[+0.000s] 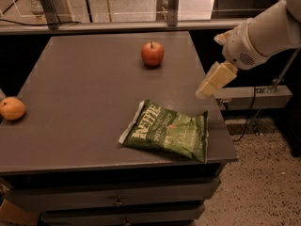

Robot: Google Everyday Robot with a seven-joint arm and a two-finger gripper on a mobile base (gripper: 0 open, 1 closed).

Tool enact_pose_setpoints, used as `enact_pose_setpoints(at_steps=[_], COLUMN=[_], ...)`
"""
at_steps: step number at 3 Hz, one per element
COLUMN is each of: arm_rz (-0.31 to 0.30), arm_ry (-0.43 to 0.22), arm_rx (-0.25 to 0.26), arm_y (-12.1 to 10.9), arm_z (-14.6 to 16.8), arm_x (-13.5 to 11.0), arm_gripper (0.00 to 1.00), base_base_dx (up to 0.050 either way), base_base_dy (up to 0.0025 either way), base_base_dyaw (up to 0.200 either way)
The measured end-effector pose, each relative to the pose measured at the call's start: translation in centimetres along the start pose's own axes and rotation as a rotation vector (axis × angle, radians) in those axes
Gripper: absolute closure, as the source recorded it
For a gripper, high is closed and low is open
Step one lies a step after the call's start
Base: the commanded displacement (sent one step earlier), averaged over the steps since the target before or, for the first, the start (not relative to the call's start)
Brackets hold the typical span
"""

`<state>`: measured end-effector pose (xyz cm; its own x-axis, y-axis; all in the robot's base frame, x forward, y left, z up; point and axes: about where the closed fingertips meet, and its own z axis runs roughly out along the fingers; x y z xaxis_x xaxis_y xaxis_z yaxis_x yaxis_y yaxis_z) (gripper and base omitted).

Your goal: Pick apple

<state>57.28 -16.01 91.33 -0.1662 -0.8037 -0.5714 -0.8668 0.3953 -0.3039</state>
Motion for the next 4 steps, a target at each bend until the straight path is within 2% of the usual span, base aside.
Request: enact_pose_setpoints(at_steps=[1, 2, 4], arm_rz=[0.011, 0.042, 0.142], arm_ry=[-0.069, -0.119, -0.196], arm_rx=[0.022, 0.017, -0.026], arm_y=[-2.2, -4.0, -7.0], arm_z=[3.4, 7.0, 12.3], arm_x=[-2.1, -4.0, -6.8], arm_gripper=[0.00, 0.00, 0.00], base_base_dx=[0.000, 0.000, 0.000], base_base_dy=[0.00000, 0.00000, 0.00000], base_base_dyaw=[0.000, 0.000, 0.000])
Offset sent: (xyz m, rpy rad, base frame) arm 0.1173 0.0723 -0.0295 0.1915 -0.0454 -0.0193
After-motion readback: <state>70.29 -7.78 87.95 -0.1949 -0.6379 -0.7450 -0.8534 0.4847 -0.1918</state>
